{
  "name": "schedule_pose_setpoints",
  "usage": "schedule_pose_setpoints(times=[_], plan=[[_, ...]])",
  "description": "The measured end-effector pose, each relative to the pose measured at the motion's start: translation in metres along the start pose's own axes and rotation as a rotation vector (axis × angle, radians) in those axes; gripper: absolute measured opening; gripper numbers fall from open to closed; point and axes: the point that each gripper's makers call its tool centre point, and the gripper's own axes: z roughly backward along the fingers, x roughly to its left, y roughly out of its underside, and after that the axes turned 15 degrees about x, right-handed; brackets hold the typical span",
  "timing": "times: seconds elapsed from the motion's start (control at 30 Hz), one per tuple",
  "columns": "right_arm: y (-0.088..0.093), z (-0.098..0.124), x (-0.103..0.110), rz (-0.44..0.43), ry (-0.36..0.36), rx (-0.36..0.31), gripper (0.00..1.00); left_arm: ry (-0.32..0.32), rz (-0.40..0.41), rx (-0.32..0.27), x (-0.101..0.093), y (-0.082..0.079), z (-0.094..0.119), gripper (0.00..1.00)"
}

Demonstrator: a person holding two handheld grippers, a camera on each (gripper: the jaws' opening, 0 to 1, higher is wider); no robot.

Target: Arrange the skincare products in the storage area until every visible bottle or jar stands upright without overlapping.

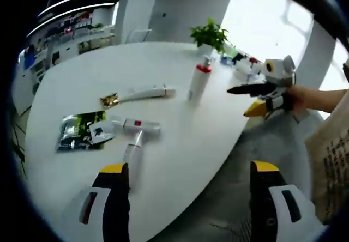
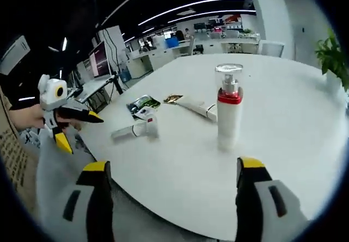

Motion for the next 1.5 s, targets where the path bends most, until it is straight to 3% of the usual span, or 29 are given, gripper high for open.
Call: schedule_pose_setpoints(times=[0.13, 0.23, 0.33, 0.57, 0.83, 0.9, 0.97, 1.1, 1.27, 1.5], plan=[[0.003, 0.005, -0.003, -0.032, 0.012, -0.001, 0.96, -0.021, 0.037, -0.022, 0.004, 0.001, 0.007, 0.91], [0.005, 0.010, -0.002, -0.002, 0.017, 0.002, 0.99, -0.040, 0.070, -0.049, 0.007, -0.001, 0.009, 0.94], [0.013, 0.013, -0.002, 0.010, 0.021, 0.026, 1.00, -0.055, 0.067, -0.040, 0.005, 0.003, 0.006, 0.97], [0.016, 0.017, -0.001, -0.037, 0.013, -0.011, 1.00, -0.070, 0.120, -0.063, 0.003, 0.004, 0.005, 0.97], [0.020, 0.008, 0.005, 0.006, 0.013, 0.043, 1.00, -0.072, 0.151, -0.064, 0.002, 0.010, 0.000, 0.97], [0.022, 0.007, 0.004, 0.016, 0.026, 0.060, 0.99, -0.079, 0.158, -0.103, 0.003, 0.004, 0.005, 0.97], [0.021, 0.006, 0.007, 0.033, 0.028, 0.069, 0.97, -0.075, 0.161, -0.105, 0.003, 0.005, 0.005, 0.97], [0.012, 0.002, 0.017, 0.048, 0.015, 0.077, 0.95, -0.081, 0.126, -0.097, -0.001, 0.006, 0.004, 0.96], [-0.011, -0.005, 0.030, 0.232, 0.022, 0.123, 0.91, -0.074, 0.096, -0.120, -0.007, 0.002, 0.007, 0.95], [-0.056, -0.022, 0.027, 0.332, 0.046, 0.141, 0.88, -0.072, 0.076, -0.131, -0.004, 0.002, 0.005, 0.94]])
